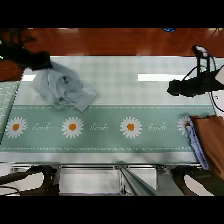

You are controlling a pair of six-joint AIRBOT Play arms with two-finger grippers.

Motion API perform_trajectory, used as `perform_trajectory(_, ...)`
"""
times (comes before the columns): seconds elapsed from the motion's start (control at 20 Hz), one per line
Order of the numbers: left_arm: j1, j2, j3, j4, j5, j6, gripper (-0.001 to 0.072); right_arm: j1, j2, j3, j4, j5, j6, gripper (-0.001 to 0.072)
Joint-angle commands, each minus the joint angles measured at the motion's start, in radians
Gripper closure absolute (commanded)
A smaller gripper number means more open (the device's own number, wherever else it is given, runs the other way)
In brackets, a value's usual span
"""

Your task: Fold the shirts.

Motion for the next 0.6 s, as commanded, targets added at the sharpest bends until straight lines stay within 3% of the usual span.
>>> perform_trajectory(0.0,-0.011,0.128,0.151,-0.116,0.060,0.024,0.0685,0.000,0.138,0.000,0.003,0.008,0.000,0.0300)
perform_trajectory(0.35,-0.134,0.199,0.514,-0.212,0.107,0.024,0.0685,0.000,0.364,0.000,0.096,0.011,-0.070,0.0300)
perform_trajectory(0.55,-0.266,0.248,0.422,-0.324,0.138,0.024,0.0684,-0.001,0.467,0.000,-0.022,0.011,-0.005,0.0300)
